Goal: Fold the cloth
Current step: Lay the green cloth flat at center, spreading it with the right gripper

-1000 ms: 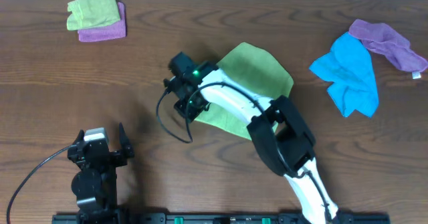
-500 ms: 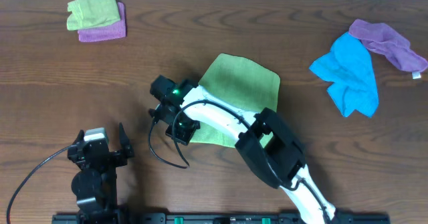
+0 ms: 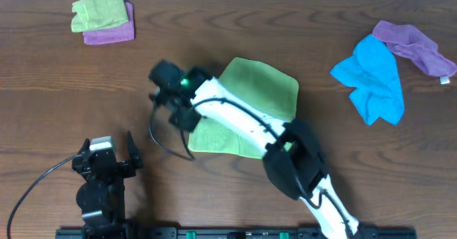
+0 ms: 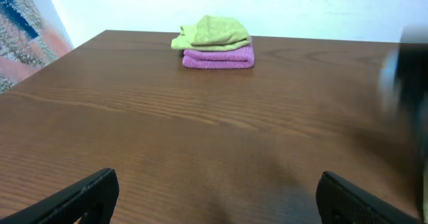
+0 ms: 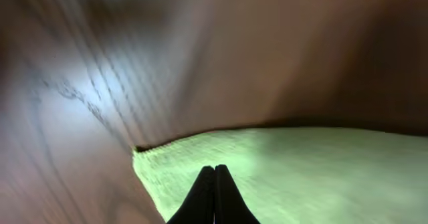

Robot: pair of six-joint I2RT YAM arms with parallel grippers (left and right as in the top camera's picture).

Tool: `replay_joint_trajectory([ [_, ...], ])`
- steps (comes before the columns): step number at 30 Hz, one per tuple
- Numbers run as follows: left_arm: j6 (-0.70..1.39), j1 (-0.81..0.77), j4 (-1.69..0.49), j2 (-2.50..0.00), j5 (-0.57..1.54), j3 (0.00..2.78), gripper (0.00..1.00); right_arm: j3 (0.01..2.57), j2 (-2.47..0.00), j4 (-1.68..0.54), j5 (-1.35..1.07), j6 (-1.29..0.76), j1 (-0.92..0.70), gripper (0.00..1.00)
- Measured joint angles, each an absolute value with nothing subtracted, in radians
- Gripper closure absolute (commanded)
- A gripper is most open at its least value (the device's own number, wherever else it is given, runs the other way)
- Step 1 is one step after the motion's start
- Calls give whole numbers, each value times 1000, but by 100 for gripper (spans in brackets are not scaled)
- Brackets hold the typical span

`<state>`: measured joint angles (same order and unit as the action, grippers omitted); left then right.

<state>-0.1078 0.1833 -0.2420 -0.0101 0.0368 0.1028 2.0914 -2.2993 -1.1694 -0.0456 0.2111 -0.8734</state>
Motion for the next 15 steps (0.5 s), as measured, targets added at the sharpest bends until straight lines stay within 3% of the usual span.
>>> replay_joint_trajectory([
  [6, -108, 183, -242, -10, 37, 103, 4, 2229, -2134, -1369, 85, 168, -815, 98],
  [15, -108, 183, -242, -10, 37, 103, 5, 2156, -1890, -1642, 336, -75, -758, 98],
])
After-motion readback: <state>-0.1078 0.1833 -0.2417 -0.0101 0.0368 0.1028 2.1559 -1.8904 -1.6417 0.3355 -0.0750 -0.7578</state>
